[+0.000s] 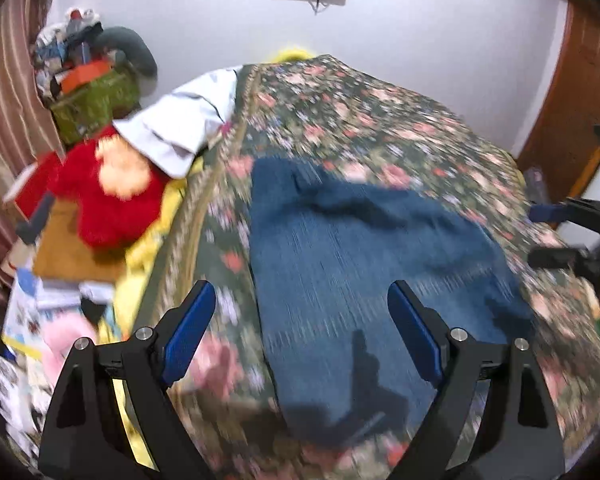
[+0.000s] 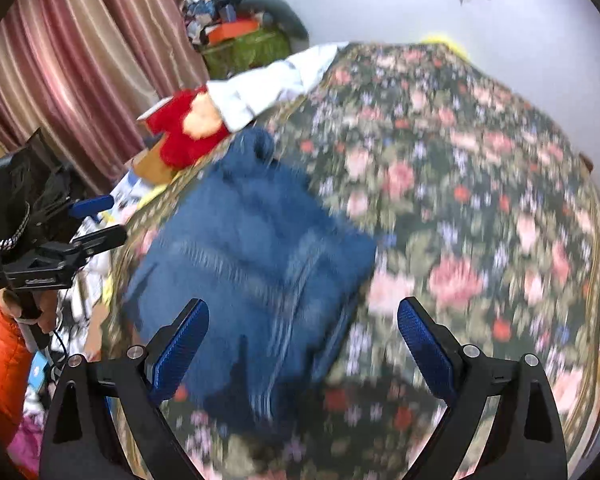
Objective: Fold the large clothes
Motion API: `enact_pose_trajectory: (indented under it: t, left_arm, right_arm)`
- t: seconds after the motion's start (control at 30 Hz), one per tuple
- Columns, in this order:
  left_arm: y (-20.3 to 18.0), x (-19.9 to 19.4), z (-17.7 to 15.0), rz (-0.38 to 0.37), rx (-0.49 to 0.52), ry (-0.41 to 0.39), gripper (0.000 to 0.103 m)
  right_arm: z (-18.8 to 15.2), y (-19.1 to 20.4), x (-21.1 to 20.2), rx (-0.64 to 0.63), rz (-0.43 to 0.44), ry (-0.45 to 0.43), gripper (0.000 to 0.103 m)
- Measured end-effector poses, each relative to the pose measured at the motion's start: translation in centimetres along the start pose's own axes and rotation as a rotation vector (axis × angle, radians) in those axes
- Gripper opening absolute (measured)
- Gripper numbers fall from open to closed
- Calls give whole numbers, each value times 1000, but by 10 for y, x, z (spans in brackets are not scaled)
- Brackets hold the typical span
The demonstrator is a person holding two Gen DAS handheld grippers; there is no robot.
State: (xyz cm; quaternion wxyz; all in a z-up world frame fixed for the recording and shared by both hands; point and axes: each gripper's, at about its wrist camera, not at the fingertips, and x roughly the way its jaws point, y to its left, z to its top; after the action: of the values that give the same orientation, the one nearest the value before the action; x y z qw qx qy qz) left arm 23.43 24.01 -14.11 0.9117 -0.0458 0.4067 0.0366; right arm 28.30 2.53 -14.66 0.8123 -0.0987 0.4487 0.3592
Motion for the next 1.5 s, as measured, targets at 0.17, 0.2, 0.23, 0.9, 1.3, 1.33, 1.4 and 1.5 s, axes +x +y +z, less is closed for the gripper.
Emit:
enact_pose_trajectory:
  t: [0.17,0.2,0.23,0.9,1.3,1.33,1.4,1.5]
  left_arm:
    - [6,68,44,-17,-70,81,89]
    - [9,85,51,-28,-106,109,89]
    - [12,98,54,-30,-133,132,89]
    - [12,-28,72,-34,-143,-66,86]
    - [-53,-227,4,-51,-79,-464,86]
    - [-57,-236,-4,-50,-84,-483,86]
    - [-68,-253,-21,-21,-86,-527,86]
    - [-79,-270,-45,18,-90,-573,86]
  right_arm:
    - [16,1,51,-13,-86,45,95]
    - [12,-2,64,-25,-115,69,95]
    - [7,-7,75,-35,-129,88,95]
    - [-10,-5,-68,37,-77,-185,97]
    - [-48,86,-229,-27,-72,-607,97]
    - [-55,92,-238,-25,-69,-630,97]
    - [-69,103,-254,-24,-72,-675,97]
    - [-89,118,-272,-20,-91,-722,97]
